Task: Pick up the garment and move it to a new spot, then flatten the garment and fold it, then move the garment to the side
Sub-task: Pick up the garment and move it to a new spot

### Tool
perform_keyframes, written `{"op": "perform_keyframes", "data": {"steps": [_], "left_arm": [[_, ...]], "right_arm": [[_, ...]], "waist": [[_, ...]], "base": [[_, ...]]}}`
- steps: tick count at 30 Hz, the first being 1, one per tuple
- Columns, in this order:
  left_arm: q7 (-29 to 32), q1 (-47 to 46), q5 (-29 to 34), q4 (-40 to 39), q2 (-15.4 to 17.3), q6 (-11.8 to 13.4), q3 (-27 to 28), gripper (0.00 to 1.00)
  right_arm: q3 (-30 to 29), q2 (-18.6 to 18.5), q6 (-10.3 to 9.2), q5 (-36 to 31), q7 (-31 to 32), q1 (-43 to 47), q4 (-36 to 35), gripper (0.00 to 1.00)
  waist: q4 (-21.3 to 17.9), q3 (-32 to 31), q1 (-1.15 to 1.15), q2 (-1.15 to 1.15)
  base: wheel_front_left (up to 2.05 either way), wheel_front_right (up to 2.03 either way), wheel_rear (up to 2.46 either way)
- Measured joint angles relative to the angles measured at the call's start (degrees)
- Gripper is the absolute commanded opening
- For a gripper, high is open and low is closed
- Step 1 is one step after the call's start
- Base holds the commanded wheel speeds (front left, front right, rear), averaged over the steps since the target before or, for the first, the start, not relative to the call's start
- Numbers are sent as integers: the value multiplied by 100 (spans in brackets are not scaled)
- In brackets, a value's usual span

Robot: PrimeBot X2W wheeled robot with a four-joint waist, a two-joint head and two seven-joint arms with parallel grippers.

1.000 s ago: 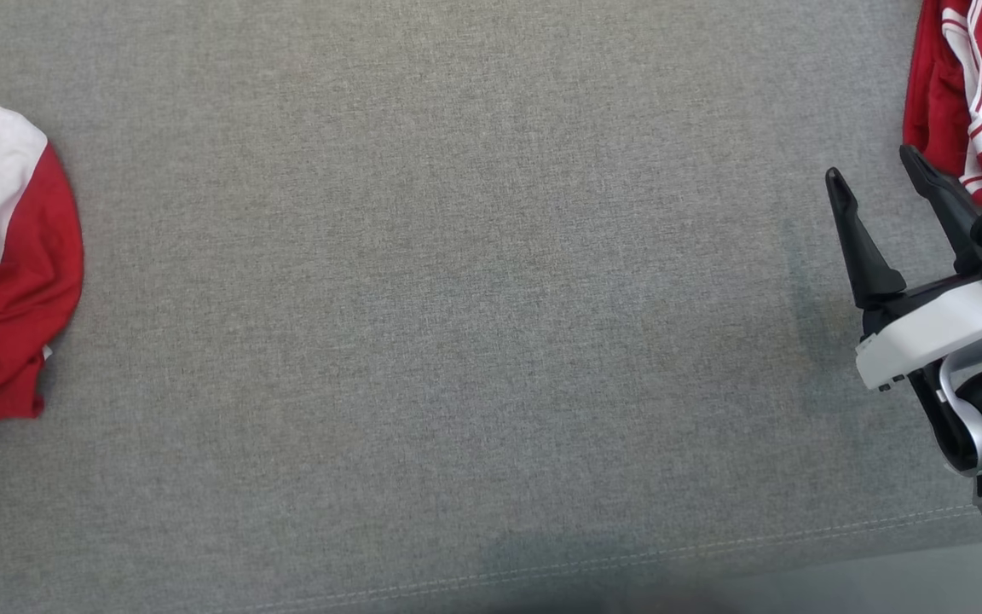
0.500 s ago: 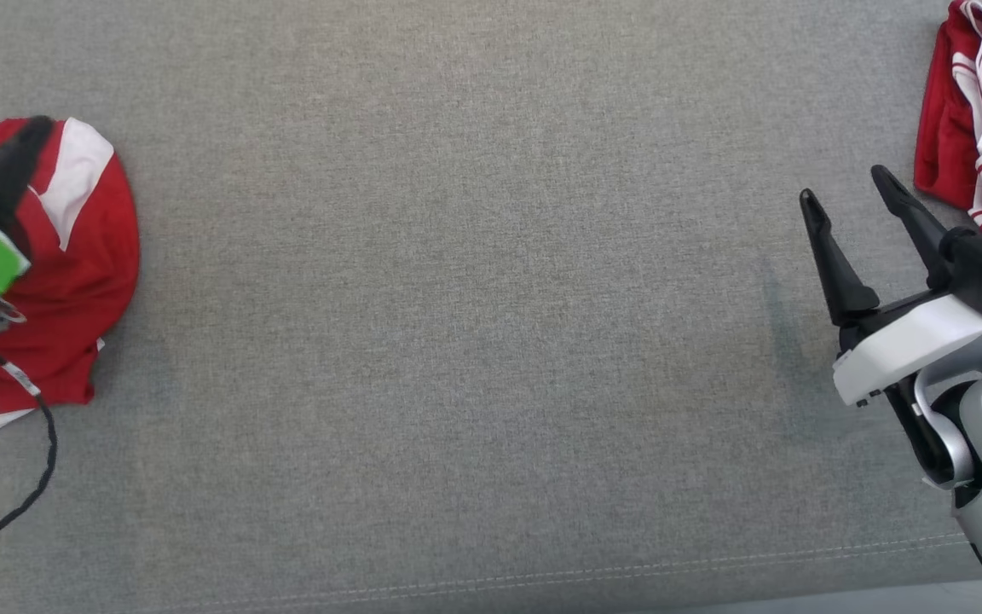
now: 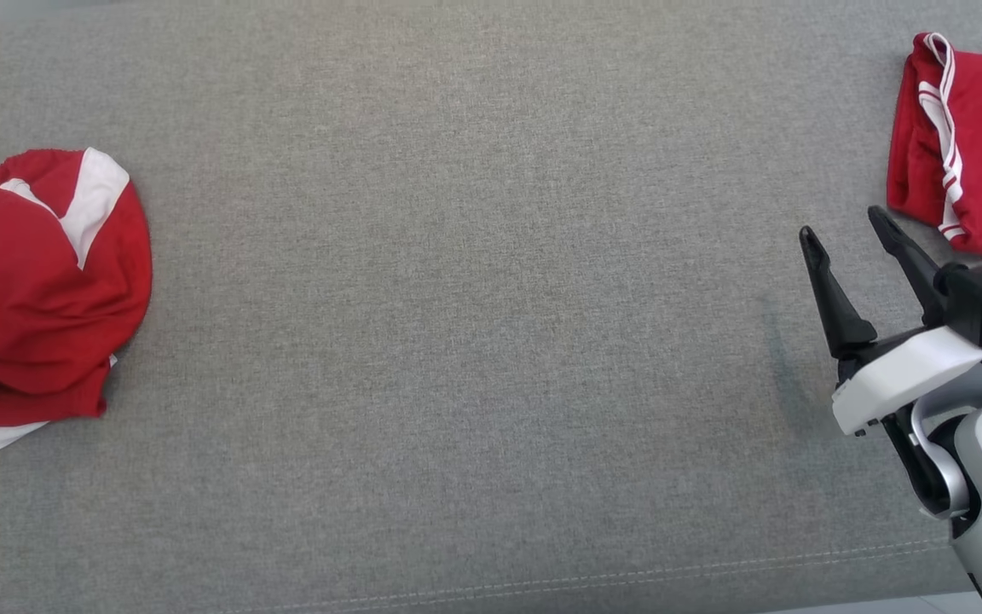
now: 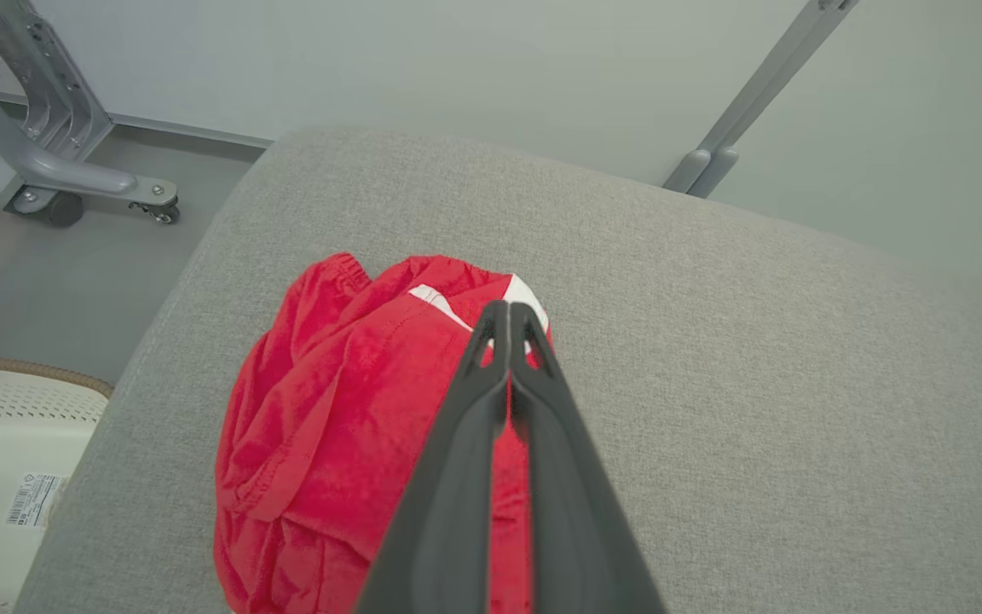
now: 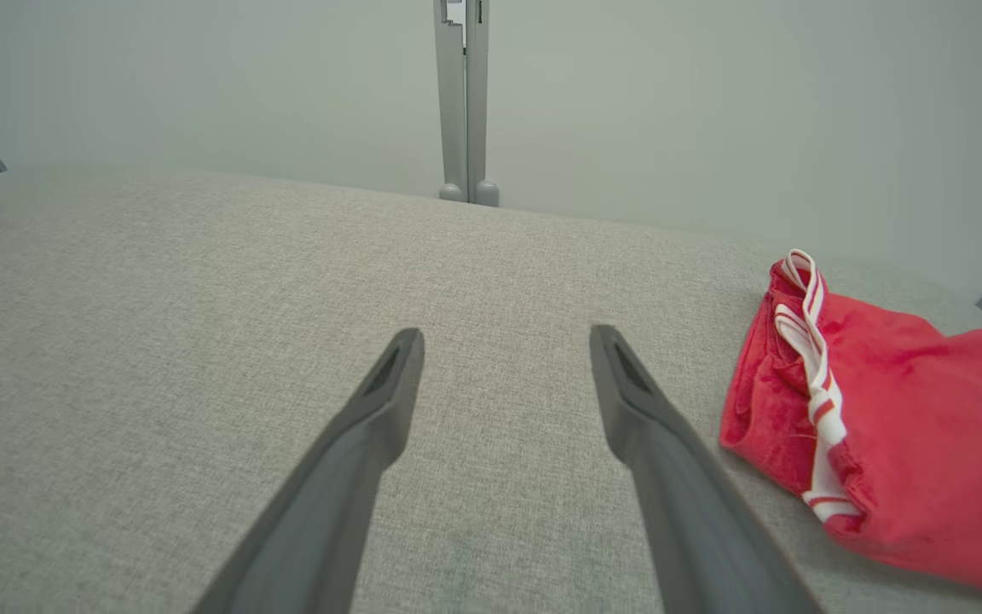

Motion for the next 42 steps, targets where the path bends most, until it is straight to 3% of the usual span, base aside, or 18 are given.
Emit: {"op": "perform_keyframes", "data": {"steps": [1,3,4,18,25,34,42], "left_arm": [[-162,40,81,-67,7,0,32,21],[-464,126,309,-190,9,-1,74,96],[-587,184,389,-260,8,-12,62,100],[-2353,2160,1027,-679,-746,-70,-70,100],[-2856,3163,1082,-658,-1083,-43,-126,100],[-3254,3632,1144,-878,-1157,-44,-178,100],[-3374,3700,1263,-1117,-1148,-44,-211,100]], "right_arm": [[-25,1,-2,9,-29,49,16,100],[-78,2,-45,46,-94,98,30,100],[-110,-1,-46,49,-100,106,35,100],[-148,94,-103,104,-297,695,131,100],[-107,212,-156,157,-352,1050,207,100],[-93,192,-162,198,-350,1432,201,100],[-100,127,-211,197,-344,1481,31,100]], "waist": [[8,-33,0,0],[32,-105,0,0],[49,-143,0,0],[436,-906,0,0],[549,-1292,0,0],[559,-1766,0,0],[713,-1820,0,0]], "base": [[0,0,0],[0,0,0],[0,0,0],[0,0,0],[0,0,0],[0,0,0],[0,0,0]]}}
